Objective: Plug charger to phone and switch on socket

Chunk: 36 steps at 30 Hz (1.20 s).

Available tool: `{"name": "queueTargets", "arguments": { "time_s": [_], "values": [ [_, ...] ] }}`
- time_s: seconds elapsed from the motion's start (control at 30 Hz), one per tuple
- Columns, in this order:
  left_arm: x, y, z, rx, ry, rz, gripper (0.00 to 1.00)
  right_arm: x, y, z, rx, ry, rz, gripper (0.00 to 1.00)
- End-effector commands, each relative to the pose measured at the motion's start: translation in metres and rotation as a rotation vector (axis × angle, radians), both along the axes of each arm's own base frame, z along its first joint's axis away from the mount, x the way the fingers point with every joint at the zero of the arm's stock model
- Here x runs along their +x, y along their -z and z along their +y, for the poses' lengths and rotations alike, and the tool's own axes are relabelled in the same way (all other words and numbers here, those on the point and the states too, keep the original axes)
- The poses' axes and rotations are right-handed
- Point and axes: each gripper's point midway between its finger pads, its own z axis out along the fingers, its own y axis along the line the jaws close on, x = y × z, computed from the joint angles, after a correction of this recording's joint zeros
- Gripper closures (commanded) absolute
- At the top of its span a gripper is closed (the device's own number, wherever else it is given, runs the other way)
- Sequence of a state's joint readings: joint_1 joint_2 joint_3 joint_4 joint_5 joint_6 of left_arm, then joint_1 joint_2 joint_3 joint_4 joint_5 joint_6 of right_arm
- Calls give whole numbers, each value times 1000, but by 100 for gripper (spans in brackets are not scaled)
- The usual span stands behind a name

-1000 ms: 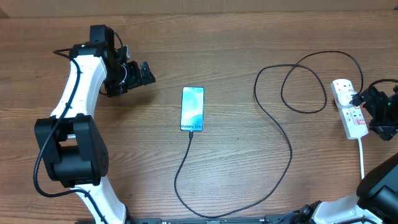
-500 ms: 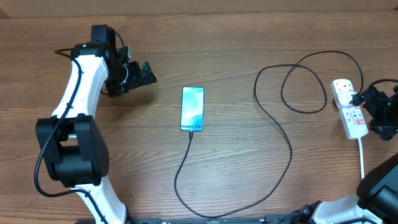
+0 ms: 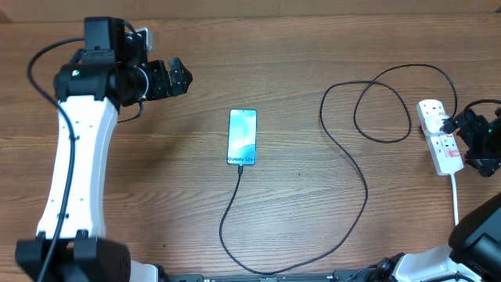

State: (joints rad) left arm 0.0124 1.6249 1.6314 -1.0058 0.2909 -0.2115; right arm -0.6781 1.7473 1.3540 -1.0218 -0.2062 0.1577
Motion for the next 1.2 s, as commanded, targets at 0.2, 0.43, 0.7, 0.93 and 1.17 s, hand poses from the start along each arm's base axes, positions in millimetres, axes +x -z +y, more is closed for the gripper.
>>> {"name": "queueTargets", "arguments": {
  "time_s": [0.2,0.43,0.7,0.93,1.17],
  "values": [
    [-16,-42,-3,9,-4,-107,0,7,-11,-1,-14,-1,-33,0],
    [-28,-13,8,78,-37,-18,0,7,-11,-1,-14,-1,-33,0],
    [-15,70,-17,18,34,-46,0,7,-11,-1,-14,-1,-33,0],
    [-16,123,-40,-47,107,-150,0,7,-11,-1,-14,-1,-33,0],
    [-20,142,-50,-48,138,-243,0,7,-11,-1,-14,-1,-33,0]
  ]
}}
